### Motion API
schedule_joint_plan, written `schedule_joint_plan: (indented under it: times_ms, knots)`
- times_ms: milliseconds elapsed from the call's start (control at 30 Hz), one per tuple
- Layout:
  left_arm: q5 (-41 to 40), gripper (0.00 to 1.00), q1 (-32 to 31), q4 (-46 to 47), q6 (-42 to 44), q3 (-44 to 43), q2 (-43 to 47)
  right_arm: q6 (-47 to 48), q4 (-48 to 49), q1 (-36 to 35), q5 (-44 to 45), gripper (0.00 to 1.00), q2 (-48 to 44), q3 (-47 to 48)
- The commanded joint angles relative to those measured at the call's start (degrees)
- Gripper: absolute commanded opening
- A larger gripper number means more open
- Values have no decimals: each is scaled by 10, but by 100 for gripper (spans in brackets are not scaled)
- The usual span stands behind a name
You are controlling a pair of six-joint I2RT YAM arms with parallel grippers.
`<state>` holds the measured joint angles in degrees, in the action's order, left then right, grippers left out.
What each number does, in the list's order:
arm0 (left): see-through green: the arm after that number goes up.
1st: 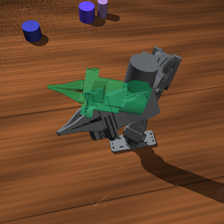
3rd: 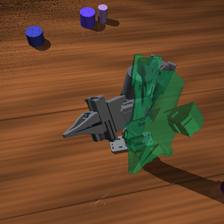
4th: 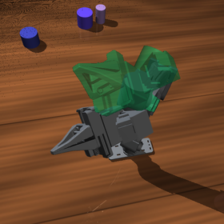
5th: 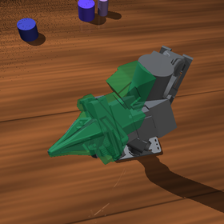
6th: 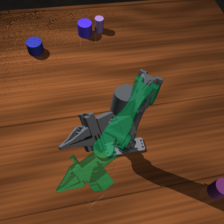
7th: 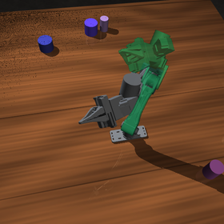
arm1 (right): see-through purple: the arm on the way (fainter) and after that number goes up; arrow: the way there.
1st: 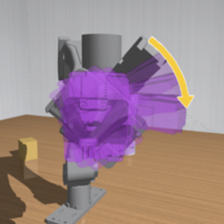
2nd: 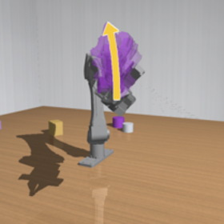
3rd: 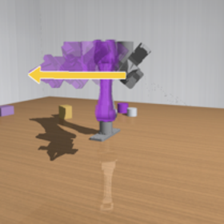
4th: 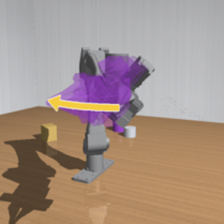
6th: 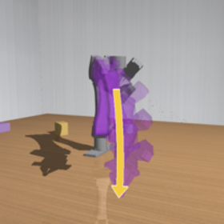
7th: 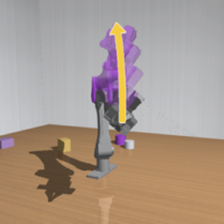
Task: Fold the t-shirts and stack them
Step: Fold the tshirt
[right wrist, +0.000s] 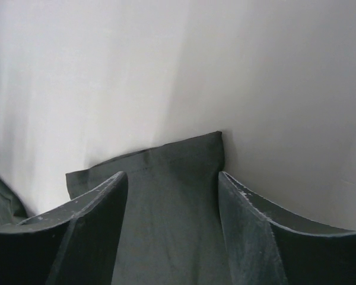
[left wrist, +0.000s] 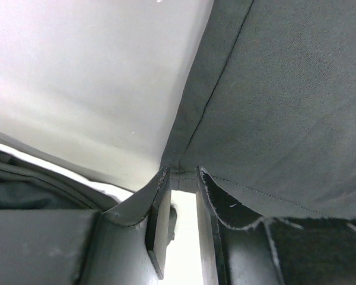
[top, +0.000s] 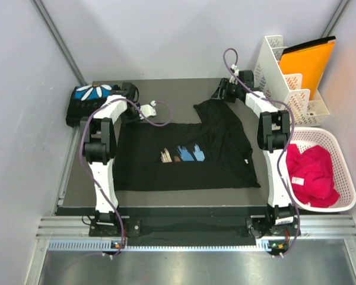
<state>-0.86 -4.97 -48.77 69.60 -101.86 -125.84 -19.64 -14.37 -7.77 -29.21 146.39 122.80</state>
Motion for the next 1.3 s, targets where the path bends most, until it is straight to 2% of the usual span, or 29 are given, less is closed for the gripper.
schedule_joint_plan:
  times_ms: [0,167,267,500,700,833,933,1267]
  knots:
    - [26,29,0,-3,-3,3,38,-12,-22,-11,17,59,26,0]
    - [26,29,0,-7,-5,11,45,-20,-24,-14,28,56,27,-5]
    - [34,29,0,-7,-10,17,49,-22,-22,-14,34,48,28,-5]
    - [36,29,0,-11,-19,30,55,-28,-22,-15,42,20,32,-3]
    - [40,29,0,3,-18,38,64,-29,-25,-15,52,1,32,0]
    - [38,29,0,0,-23,40,65,-20,-30,-15,57,0,26,1]
    - [25,21,1,4,-18,53,69,-2,-35,-15,57,0,15,2]
    - [14,27,18,36,17,64,48,53,-54,-12,50,0,-22,-5]
